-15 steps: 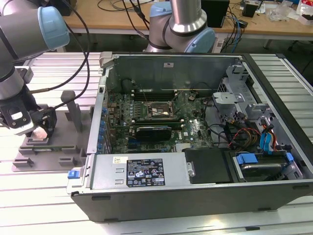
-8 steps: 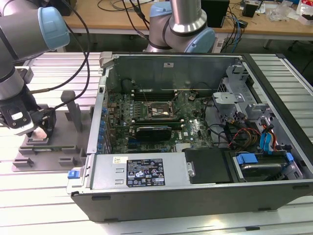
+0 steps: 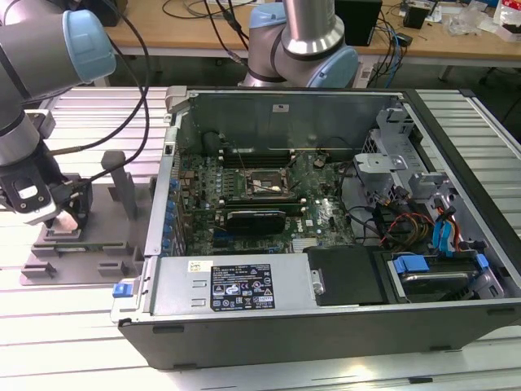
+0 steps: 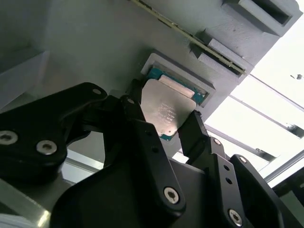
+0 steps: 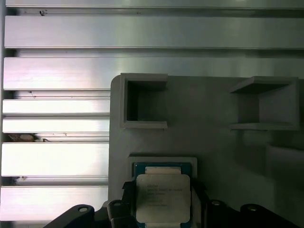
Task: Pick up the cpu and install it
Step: 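Pick up the cpu and move it towards the insertion slot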
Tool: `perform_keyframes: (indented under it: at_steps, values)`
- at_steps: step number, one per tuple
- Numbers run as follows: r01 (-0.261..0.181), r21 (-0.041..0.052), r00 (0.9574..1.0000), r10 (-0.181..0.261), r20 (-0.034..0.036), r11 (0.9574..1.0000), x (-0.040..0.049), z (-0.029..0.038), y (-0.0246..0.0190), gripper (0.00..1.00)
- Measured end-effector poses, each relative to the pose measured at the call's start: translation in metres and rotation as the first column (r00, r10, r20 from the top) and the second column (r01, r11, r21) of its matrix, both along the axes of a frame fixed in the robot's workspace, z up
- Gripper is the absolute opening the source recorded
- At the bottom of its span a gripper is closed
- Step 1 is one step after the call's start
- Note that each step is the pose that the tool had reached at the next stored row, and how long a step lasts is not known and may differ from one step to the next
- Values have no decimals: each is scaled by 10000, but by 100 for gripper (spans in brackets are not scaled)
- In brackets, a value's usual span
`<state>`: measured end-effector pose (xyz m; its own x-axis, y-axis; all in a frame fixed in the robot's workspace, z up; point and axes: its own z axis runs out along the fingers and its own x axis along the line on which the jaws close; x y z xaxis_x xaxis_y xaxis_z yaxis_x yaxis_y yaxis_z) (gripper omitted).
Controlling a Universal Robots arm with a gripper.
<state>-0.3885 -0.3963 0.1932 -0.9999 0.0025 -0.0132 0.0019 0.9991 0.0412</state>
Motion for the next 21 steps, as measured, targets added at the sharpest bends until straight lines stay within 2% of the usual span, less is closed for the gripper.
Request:
perform_keyframes:
  at_steps: [1,4,7,8,10,12,14,17,21]
  values:
    - [-1,0,10000,1,0,10000,0,40,0,55]
    - [-1,0,10000,1,1,10000,0,82,0,55]
    - [-1,0,10000,1,1,10000,0,167,0,55]
    - [-1,0,10000,1,0,10000,0,245,0,55]
    - [-2,0,10000,2,0,10000,0,321,1,55]
    - [-1,0,10000,1,1,10000,0,426,3,55]
    - [-1,0,10000,1,0,10000,0,484,3,55]
    - [-1,0,10000,1,0,10000,0,611,5,55]
    - [-1,0,10000,1,0,10000,0,694,7,55]
